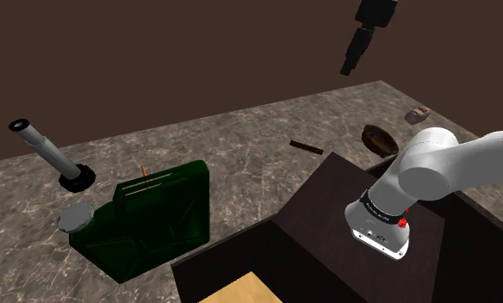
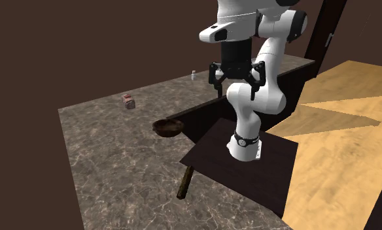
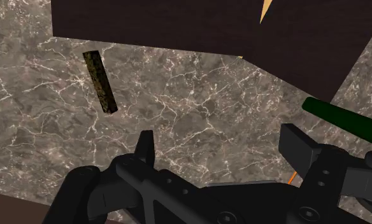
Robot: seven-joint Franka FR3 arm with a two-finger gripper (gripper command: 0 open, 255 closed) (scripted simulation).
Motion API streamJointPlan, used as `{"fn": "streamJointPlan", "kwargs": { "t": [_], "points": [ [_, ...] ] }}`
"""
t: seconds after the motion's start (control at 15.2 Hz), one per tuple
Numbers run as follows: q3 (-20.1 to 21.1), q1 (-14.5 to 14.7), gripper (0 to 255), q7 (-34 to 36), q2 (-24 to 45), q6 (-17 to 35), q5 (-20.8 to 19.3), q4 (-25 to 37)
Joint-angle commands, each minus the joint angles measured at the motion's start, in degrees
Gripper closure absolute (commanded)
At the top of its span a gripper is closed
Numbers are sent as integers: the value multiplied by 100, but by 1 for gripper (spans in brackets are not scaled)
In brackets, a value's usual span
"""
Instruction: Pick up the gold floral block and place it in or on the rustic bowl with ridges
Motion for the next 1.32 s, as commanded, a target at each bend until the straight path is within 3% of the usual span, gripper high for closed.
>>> {"fn": "streamJointPlan", "kwargs": {
  "t": [0.0,0.66,1.25],
  "points": [
    [0,0,0,0,0,0,0,0],
    [-459,-142,0,-806,47,1862,-459,-1763],
    [-1018,-274,0,-1546,1043,3903,-839,-2737]
  ]
}}
